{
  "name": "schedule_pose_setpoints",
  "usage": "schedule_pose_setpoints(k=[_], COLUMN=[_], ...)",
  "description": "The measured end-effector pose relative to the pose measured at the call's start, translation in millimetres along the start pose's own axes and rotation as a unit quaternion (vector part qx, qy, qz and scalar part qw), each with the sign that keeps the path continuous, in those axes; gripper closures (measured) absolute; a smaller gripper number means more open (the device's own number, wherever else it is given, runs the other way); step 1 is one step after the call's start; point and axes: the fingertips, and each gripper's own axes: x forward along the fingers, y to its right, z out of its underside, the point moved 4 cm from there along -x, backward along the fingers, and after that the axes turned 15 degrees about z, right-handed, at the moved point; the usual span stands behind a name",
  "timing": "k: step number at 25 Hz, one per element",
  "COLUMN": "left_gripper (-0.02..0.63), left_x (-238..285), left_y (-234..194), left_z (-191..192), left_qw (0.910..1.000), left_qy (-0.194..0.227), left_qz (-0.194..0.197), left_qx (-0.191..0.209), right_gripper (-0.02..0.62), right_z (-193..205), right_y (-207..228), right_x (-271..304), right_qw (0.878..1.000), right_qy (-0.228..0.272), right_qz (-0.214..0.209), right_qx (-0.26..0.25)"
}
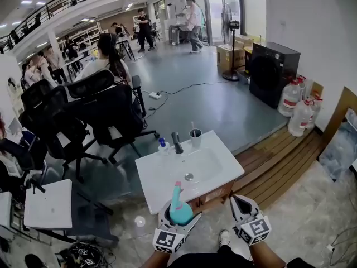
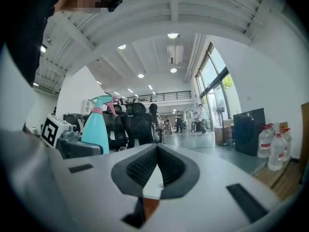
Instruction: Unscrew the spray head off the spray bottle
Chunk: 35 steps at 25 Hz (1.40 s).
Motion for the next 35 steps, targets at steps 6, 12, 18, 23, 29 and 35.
schedule_pose_setpoints(k=[6,12,18,23,29,35], left_gripper=[0.137,0.137,0.137,0.137,0.137,0.137], left_x=[41,78,112,128,138,135], left_y=[-17,-33,-37,-39,-42,-64], left_z=[-5,-9,-5,-1,4,13], left_qw=[0.9995,0.9975,0.9951,0.9922,0.9886,0.9873], left_qy=[-0.006,-0.007,-0.013,-0.024,-0.02,-0.027], left_qz=[-0.032,-0.07,-0.097,-0.122,-0.147,-0.153], left_qx=[-0.004,-0.007,-0.017,-0.014,-0.026,-0.031], right_gripper=[0.591,0.591,0.591,0.591,0.591,0.591], right_z=[-6,-13,-12,-10,-5,5], right_y=[35,69,103,123,137,119], right_x=[44,87,116,130,146,172], right_qw=[1.0,0.998,0.996,0.994,0.991,0.989], right_qy=[-0.01,-0.013,-0.011,-0.007,-0.016,-0.03], right_qz=[-0.03,-0.061,-0.087,-0.111,-0.129,-0.145], right_qx=[-0.004,-0.01,-0.004,-0.003,-0.005,-0.002])
